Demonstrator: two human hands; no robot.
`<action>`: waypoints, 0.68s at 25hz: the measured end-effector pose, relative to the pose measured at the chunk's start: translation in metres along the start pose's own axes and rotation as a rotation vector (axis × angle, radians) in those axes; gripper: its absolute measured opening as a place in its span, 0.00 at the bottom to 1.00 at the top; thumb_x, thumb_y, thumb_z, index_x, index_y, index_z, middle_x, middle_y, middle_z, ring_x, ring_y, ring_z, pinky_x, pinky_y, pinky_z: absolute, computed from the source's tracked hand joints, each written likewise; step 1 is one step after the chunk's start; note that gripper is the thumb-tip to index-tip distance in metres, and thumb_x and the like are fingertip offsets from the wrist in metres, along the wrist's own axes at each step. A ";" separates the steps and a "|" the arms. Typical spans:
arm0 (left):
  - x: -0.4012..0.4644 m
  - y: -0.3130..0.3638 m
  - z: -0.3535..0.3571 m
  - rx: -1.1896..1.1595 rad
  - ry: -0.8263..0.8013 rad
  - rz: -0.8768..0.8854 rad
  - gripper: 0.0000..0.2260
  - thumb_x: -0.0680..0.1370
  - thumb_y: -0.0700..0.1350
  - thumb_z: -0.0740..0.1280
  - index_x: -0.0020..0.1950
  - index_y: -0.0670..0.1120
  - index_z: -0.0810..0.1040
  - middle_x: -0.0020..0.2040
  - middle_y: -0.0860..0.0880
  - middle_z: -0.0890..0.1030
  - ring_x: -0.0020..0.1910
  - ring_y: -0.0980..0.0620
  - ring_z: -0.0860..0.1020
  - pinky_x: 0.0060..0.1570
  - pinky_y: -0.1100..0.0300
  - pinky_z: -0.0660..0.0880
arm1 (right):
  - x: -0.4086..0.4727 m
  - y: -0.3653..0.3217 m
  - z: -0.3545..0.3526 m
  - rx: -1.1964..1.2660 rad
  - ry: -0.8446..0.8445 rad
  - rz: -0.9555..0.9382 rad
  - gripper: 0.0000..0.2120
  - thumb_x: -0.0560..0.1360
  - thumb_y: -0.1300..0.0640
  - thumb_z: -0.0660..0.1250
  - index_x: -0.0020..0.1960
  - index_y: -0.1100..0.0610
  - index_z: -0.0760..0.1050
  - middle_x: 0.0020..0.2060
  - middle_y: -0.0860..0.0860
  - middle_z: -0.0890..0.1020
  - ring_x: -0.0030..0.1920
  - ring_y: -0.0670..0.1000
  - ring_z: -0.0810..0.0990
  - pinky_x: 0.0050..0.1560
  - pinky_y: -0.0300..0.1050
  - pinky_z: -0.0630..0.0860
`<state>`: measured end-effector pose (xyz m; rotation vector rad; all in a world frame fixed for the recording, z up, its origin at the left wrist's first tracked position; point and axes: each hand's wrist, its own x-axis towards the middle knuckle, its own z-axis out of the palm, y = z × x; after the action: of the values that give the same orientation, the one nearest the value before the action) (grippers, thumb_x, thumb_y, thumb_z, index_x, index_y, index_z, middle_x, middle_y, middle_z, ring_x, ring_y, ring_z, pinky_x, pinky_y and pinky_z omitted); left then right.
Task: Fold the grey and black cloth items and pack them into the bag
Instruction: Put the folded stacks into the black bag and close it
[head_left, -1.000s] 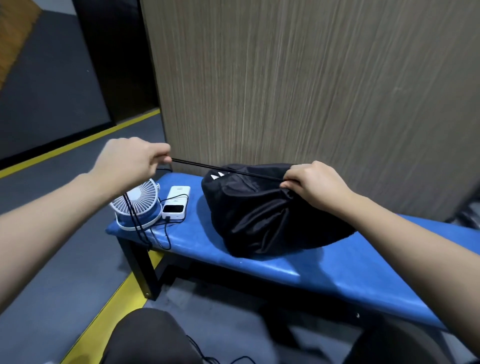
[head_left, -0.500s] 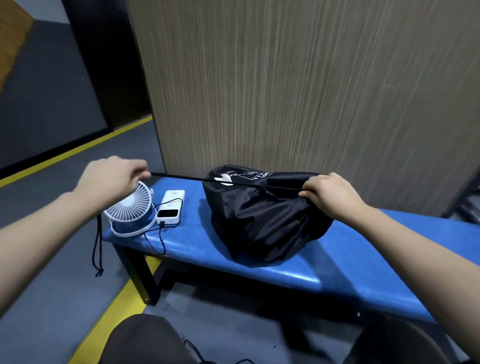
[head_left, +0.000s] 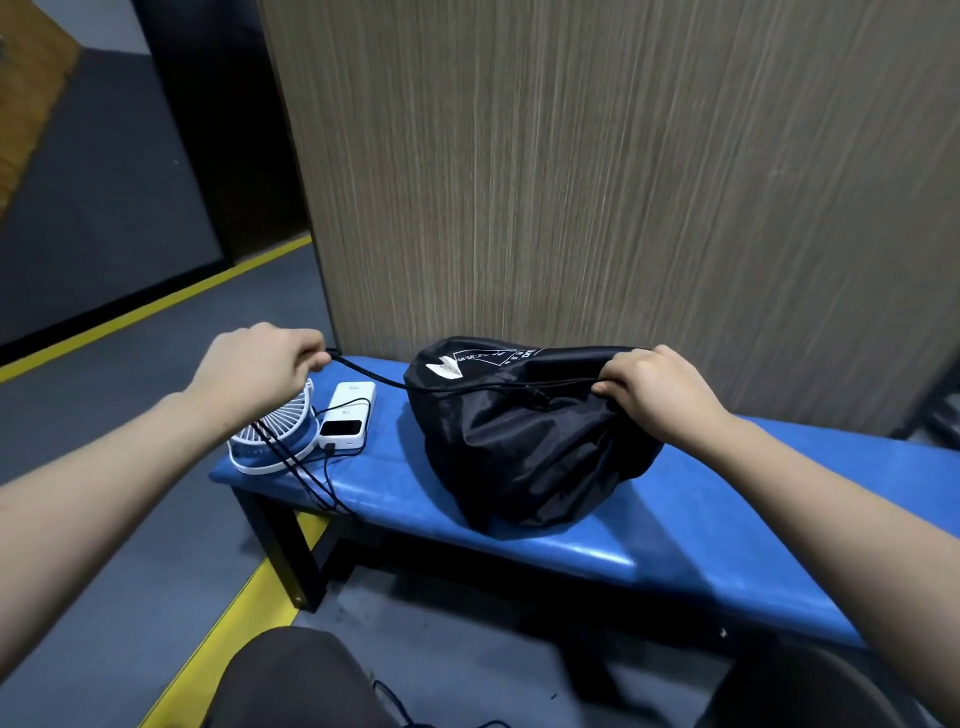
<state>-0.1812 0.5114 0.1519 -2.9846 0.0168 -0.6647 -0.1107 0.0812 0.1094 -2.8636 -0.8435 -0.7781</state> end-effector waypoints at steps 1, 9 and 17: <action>0.000 0.000 0.001 -0.005 0.002 0.006 0.12 0.82 0.54 0.60 0.39 0.55 0.70 0.32 0.52 0.72 0.35 0.46 0.71 0.34 0.56 0.65 | 0.001 -0.002 0.000 -0.001 0.004 -0.002 0.10 0.79 0.52 0.66 0.43 0.56 0.80 0.38 0.49 0.82 0.44 0.55 0.81 0.46 0.50 0.71; 0.002 0.035 0.007 -0.042 -0.130 0.007 0.12 0.82 0.57 0.58 0.49 0.54 0.77 0.45 0.49 0.81 0.47 0.43 0.79 0.42 0.54 0.72 | 0.015 -0.021 0.000 -0.008 0.004 -0.038 0.11 0.80 0.50 0.65 0.44 0.55 0.80 0.40 0.48 0.82 0.47 0.54 0.81 0.48 0.50 0.69; 0.017 0.138 0.005 -0.347 -0.190 0.286 0.16 0.79 0.58 0.64 0.64 0.55 0.74 0.60 0.54 0.77 0.60 0.51 0.75 0.57 0.51 0.74 | 0.021 -0.037 -0.006 0.007 0.026 -0.058 0.11 0.79 0.49 0.65 0.45 0.55 0.81 0.41 0.49 0.83 0.47 0.54 0.81 0.48 0.48 0.68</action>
<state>-0.1623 0.3741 0.1430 -3.2587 0.5923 -0.3758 -0.1174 0.1219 0.1220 -2.8278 -0.9276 -0.8152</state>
